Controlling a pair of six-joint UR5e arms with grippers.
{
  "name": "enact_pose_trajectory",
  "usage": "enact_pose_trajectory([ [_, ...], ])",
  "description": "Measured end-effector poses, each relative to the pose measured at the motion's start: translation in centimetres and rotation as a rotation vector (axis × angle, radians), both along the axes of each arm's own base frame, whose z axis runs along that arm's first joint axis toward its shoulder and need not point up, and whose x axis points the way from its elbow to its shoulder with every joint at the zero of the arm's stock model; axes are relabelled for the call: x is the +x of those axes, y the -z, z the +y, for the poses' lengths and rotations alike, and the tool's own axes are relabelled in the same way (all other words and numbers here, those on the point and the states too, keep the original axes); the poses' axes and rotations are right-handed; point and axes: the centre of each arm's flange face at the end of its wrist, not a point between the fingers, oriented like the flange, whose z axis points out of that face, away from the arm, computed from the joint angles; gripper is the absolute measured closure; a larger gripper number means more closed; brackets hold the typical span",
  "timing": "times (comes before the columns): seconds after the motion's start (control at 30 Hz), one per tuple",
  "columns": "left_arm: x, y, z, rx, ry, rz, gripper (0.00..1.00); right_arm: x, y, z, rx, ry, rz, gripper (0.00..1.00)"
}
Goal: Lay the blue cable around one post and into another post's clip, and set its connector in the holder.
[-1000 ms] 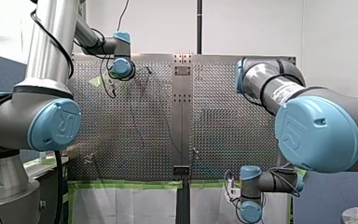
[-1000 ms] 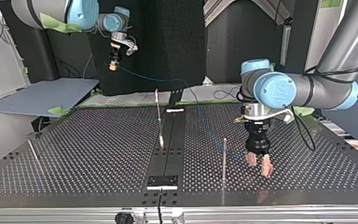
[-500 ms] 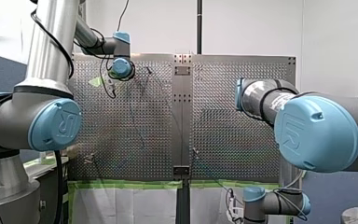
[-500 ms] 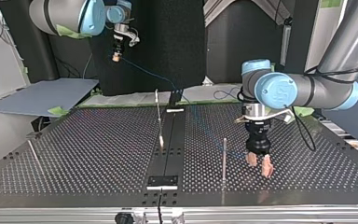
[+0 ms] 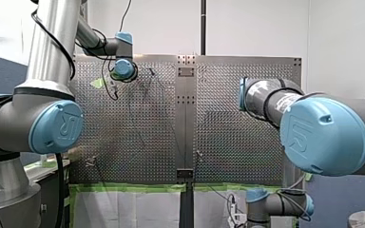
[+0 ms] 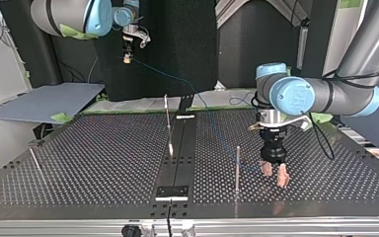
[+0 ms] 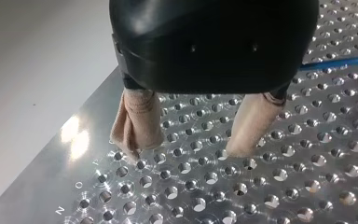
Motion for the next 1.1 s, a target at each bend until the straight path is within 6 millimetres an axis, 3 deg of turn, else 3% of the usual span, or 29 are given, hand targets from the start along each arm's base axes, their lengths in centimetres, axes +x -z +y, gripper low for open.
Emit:
enact_pose_trajectory([
  [0.77,-0.1,0.0,-0.2,-0.017,0.007,-0.001,0.00,2.5,-9.4,-5.5,0.002,-0.051,-0.055,0.82],
  [1.1,0.0,0.0,-0.2,-0.032,0.019,-0.004,0.00,3.7,-15.3,-9.8,-0.049,-0.056,-0.048,0.82],
])
